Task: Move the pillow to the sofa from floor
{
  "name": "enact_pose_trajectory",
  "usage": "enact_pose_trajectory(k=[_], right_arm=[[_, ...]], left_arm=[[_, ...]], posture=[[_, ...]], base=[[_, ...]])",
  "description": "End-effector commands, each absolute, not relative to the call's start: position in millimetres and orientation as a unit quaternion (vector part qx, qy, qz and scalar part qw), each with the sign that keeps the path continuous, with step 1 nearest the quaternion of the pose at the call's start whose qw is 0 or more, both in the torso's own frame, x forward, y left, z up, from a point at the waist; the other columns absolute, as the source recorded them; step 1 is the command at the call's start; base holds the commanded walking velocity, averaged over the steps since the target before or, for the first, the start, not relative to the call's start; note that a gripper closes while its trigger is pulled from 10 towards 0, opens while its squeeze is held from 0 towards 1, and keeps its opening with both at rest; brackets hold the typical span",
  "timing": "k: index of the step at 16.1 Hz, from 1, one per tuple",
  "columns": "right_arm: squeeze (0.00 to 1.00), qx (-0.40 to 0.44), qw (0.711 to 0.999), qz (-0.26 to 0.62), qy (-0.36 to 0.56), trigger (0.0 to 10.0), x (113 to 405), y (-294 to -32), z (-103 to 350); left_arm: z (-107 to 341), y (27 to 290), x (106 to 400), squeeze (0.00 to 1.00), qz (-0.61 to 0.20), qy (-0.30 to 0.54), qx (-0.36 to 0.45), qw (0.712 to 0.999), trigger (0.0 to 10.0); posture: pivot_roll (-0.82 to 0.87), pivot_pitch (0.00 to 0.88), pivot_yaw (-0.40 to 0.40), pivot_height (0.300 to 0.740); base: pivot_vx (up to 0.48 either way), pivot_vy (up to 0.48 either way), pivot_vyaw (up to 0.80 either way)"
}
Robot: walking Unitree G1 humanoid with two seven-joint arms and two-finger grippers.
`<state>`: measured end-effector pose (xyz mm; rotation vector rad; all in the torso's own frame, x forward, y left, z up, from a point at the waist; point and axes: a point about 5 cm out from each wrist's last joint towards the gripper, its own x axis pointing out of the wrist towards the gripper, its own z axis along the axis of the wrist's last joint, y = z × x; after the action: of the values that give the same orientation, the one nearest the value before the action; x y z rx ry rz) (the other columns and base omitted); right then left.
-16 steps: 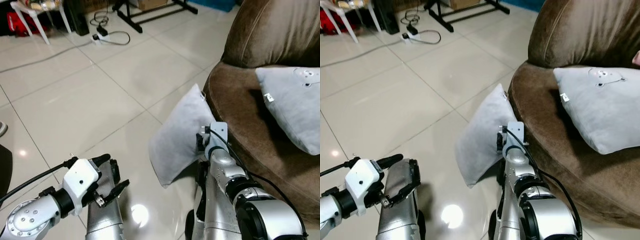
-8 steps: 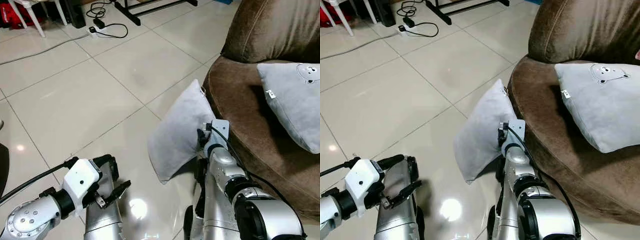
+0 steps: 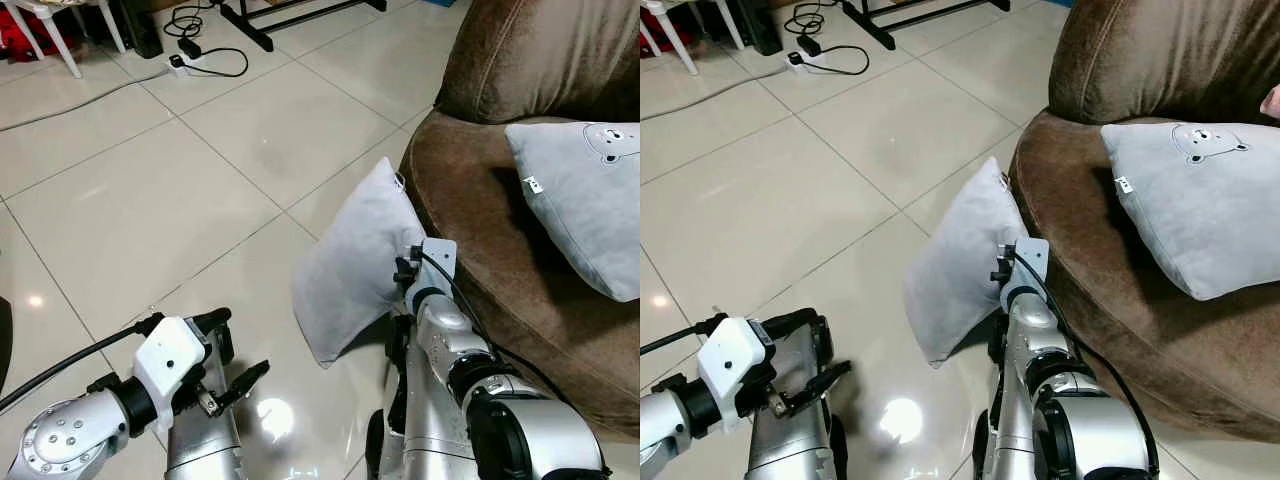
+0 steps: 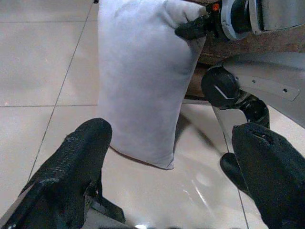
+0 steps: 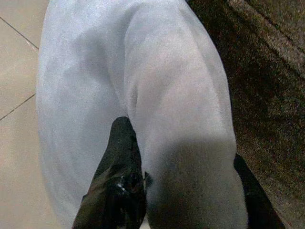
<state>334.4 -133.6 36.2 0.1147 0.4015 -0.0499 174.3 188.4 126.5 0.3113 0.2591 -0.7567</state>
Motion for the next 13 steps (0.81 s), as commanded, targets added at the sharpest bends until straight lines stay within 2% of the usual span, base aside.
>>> enact_pose_trajectory(k=[1, 4, 8, 11, 13], right_arm=[[0.0, 0.066, 0.977, -0.023, 0.201, 0.0, 333.7, -132.0, 35.1], [0.0, 0.071, 0.977, -0.008, 0.198, 0.0, 333.5, -125.4, 35.4], [0.0, 0.103, 0.973, 0.037, 0.203, 0.0, 328.5, -110.5, 31.0], [0.0, 0.132, 0.969, 0.102, 0.182, 0.0, 326.1, -97.5, 33.5], [0.0, 0.165, 0.959, 0.185, 0.139, 0.0, 321.0, -87.5, 40.0]], left_arm=[[124.3, 186.3, 172.9, 0.22, -0.371, 0.129, 0.147, 0.908, 10.0], [123.4, 185.6, 177.6, 0.22, -0.374, 0.127, 0.145, 0.907, 10.0], [120.1, 186.6, 185.9, 0.22, -0.364, 0.122, 0.149, 0.911, 10.0], [121.6, 199.7, 196.4, 0.22, -0.309, 0.108, 0.156, 0.932, 10.0], [124.5, 212.2, 196.0, 0.23, -0.249, 0.089, 0.136, 0.955, 10.0]], posture=[[0.15, 0.16, -0.073, 0.432], [0.15, 0.124, -0.071, 0.432], [0.16, 0.023, -0.057, 0.432], [0.16, 0.0, -0.06, 0.432], [0.15, 0.0, -0.065, 0.432]], base=[[0.0, 0.0, 0.0], [0.0, 0.0, 0.0], [0.0, 0.0, 0.0], [0.0, 0.0, 0.0], [0.0, 0.0, 0.0]])
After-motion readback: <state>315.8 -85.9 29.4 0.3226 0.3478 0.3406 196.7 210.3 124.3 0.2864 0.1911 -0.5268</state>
